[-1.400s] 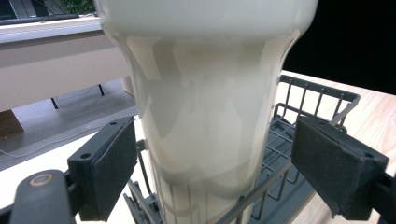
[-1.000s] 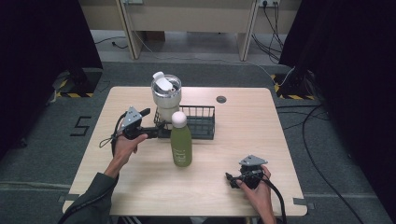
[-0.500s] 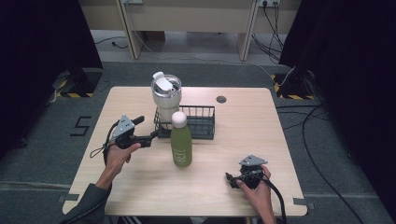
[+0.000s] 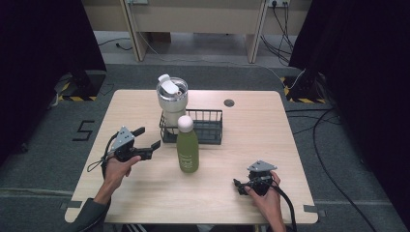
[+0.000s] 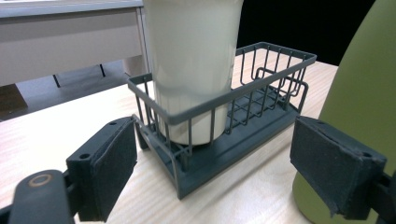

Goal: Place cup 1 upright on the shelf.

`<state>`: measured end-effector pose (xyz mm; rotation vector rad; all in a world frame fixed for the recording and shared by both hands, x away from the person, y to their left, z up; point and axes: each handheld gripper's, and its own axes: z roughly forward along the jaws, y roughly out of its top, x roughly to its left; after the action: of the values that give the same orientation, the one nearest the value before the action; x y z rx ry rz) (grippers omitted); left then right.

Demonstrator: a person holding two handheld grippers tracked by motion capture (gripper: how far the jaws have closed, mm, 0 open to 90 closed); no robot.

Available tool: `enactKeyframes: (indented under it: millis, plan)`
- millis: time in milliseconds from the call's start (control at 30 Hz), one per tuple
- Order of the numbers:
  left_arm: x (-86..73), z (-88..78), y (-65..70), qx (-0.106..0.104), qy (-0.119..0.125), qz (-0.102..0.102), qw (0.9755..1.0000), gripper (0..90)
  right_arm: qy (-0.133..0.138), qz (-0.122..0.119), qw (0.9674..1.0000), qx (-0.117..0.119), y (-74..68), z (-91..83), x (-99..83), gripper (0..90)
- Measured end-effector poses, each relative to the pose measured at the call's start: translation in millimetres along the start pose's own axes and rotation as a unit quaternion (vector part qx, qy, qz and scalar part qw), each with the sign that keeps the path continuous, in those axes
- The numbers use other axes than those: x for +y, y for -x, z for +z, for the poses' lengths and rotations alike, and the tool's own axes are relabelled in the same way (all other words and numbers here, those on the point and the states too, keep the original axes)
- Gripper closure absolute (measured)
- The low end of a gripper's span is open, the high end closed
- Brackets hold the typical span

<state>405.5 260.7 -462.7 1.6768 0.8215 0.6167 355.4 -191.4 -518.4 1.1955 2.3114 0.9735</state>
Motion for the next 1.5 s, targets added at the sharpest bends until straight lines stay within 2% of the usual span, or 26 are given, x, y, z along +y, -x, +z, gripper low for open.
enactKeyframes:
  millis: [133,667,867,1100,1200,1367,1500]
  plan:
    - [-10.8,-7.4,2.4,-0.002,-0.01,-0.001,1.0,14.6,0.0,0.0,1.0,0.0,0.0,0.0,0.0,9.9]
    - [-37.2,-28.2,7.3,-0.004,-0.032,-0.011,0.9994,14.6,0.0,0.0,1.0,0.0,0.0,0.0,0.0,9.8]
    - [-45.0,-32.5,11.9,-0.006,-0.045,-0.002,0.999,14.7,0.0,-0.002,1.0,0.001,0.0,0.0,0.0,9.9]
    - [-56.3,-37.7,16.5,-0.014,-0.069,-0.005,0.9975,14.7,0.0,-0.003,1.0,0.002,0.0,0.0,0.0,9.8]
    - [-62.9,-39.5,21.5,-0.007,-0.094,0.015,0.9954,14.7,-0.001,-0.001,1.0,0.002,-0.4,-0.1,0.0,9.9]
    - [-65.8,-43.8,25.8,-0.011,-0.104,0.012,0.9944,14.8,0.0,-0.003,1.0,0.001,-0.9,0.0,-0.2,10.2]
    - [-70.4,-48.2,32.2,-0.009,-0.127,0.024,0.9916,14.8,0.001,-0.006,1.0,0.001,-0.6,-0.2,-0.2,10.3]
